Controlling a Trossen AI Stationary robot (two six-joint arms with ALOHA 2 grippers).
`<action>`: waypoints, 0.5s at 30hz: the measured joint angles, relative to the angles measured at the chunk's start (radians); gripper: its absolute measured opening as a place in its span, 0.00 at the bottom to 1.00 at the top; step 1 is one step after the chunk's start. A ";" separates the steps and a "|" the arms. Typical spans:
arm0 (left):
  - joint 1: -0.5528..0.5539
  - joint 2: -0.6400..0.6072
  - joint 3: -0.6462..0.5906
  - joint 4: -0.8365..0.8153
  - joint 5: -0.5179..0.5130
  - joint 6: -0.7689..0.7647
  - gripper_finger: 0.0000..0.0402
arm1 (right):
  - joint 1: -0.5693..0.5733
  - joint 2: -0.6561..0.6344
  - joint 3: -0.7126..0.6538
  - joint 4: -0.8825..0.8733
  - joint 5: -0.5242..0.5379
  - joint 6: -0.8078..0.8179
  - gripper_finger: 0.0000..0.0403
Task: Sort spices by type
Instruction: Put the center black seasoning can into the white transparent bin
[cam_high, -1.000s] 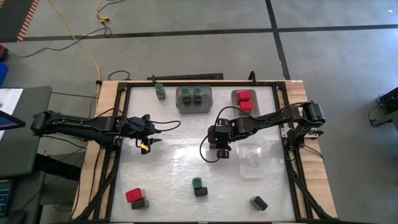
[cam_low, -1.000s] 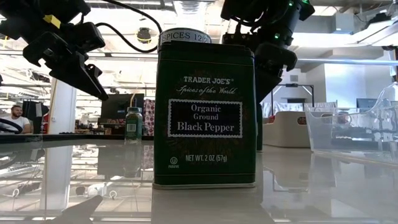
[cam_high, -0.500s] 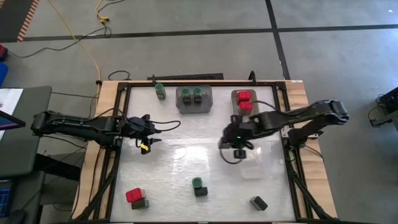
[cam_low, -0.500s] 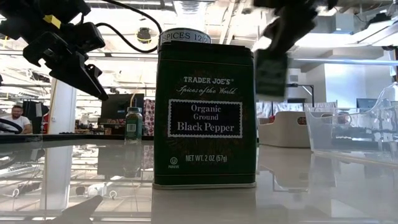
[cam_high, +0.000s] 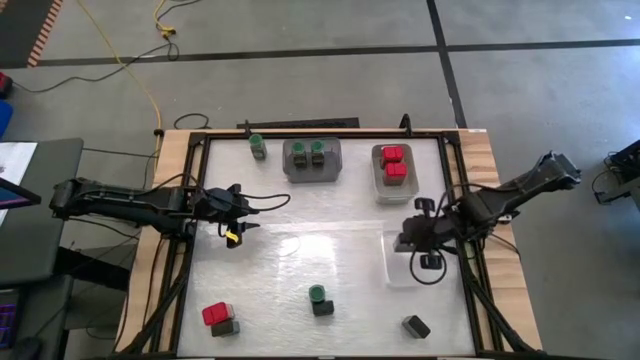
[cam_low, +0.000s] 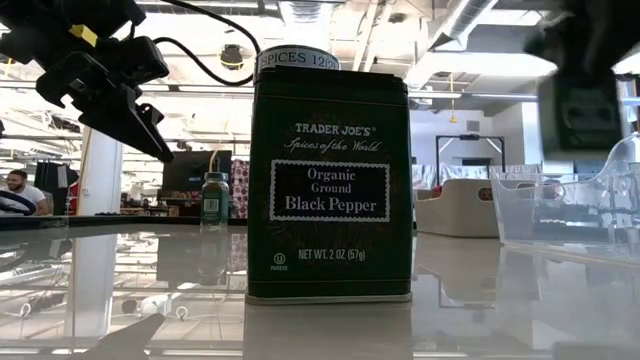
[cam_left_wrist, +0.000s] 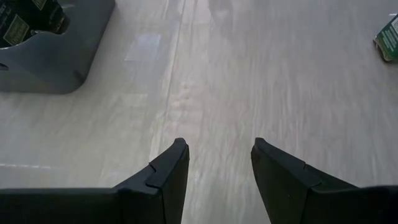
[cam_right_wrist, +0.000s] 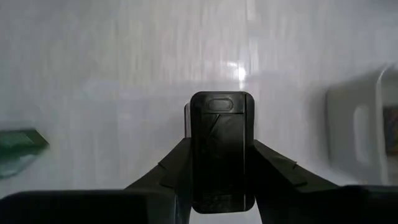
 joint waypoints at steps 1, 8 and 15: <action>0.000 0.000 0.000 0.000 0.000 0.000 0.42 | 0.005 -0.017 -0.031 0.004 0.000 0.009 0.37; 0.000 0.000 0.000 -0.001 0.000 0.000 0.42 | -0.005 -0.107 -0.220 0.147 0.000 -0.045 0.37; 0.000 0.000 0.000 0.002 0.000 0.000 0.42 | -0.049 -0.118 -0.301 0.199 0.000 -0.084 0.37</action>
